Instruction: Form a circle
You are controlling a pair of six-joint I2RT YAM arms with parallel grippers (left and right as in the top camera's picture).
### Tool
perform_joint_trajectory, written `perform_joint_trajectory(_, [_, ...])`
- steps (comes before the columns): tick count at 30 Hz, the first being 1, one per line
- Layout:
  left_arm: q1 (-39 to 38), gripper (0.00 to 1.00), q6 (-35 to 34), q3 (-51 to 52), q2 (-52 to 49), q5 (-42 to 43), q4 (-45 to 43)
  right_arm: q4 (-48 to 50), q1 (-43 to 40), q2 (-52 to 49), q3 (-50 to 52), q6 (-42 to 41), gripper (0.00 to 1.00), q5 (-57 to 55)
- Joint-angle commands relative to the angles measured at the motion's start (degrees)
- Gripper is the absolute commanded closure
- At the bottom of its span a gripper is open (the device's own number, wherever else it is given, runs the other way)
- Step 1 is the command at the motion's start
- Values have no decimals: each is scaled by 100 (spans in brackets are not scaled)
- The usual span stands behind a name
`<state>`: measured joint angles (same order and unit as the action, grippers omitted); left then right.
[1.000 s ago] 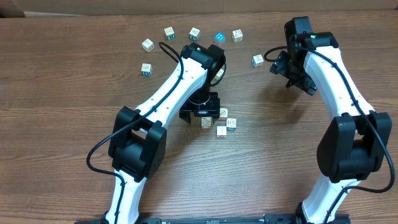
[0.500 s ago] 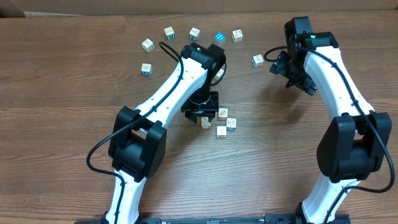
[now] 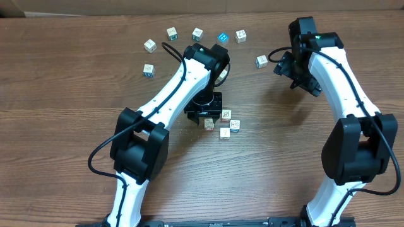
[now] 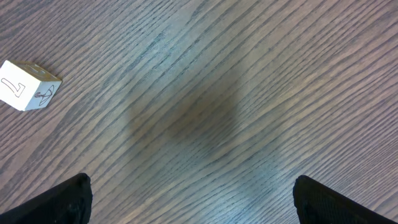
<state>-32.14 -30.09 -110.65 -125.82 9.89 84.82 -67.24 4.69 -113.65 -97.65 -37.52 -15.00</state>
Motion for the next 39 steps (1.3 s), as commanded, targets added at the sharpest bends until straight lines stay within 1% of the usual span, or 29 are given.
perform_joint_trajectory(1, [-59, 50, -39, -83, -17, 44, 22, 11, 11, 168, -103, -20, 0, -37])
perform_joint_trajectory(7, [-133, 43, -39, -83, -17, 20, 22, 11, 11, 168, -103, -20, 0, -37])
perform_joint_trajectory(13, [-138, 41, -39, -83, -17, 20, 20, 11, 11, 168, -103, -20, 0, -37])
perform_joint_trajectory(26, [-166, 40, -37, -83, -17, -2, 24, 11, 11, 168, -103, -20, 0, -37])
perform_joint_trajectory(31, [-168, 48, -39, -83, -17, -90, 20, 11, 11, 168, -103, -20, 0, -37])
perform_joint_trajectory(34, [-168, 57, -42, -83, -17, -90, 22, 11, 11, 168, -103, -20, 0, -37])
perform_joint_trajectory(36, [-168, 62, -42, -83, -17, -87, 22, 11, 11, 168, -103, -20, 0, -37])
perform_joint_trajectory(39, [-170, 64, -42, -83, -17, -87, 24, 11, 11, 168, -103, -20, 0, -37])
